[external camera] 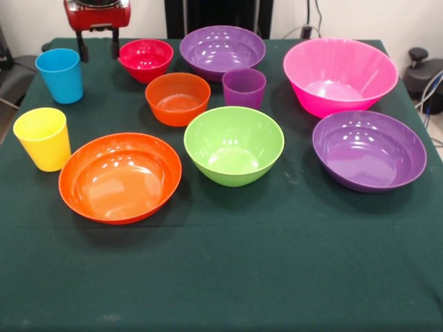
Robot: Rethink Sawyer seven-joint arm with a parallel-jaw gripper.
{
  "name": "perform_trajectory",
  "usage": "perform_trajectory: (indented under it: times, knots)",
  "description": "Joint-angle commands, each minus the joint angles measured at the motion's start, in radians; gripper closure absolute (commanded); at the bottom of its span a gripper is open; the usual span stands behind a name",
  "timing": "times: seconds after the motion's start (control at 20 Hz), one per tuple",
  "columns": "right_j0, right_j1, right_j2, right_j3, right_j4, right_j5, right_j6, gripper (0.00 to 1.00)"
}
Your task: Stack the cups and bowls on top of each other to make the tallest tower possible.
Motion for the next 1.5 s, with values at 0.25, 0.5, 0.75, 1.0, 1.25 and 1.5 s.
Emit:
perform_trajectory:
  times: [0.25, 0.5, 0.75, 1.0, 1.25, 1.5]
  knots:
    - [0.122, 0.053, -0.077, 0.053, 0.016, -0.112, 0.213, 0.00]
    - [0.168, 0.061, -0.114, 0.068, 0.018, -0.152, 0.251, 0.00]
    - [0.206, 0.062, -0.135, 0.079, 0.036, -0.169, 0.270, 0.00]
    - [0.229, 0.031, -0.131, 0.100, 0.070, -0.152, 0.279, 0.00]
    - [0.259, 0.050, -0.131, 0.073, 0.101, -0.117, 0.278, 0.00]
    - [0.291, 0.108, -0.126, 0.012, 0.121, -0.098, 0.263, 0.00]
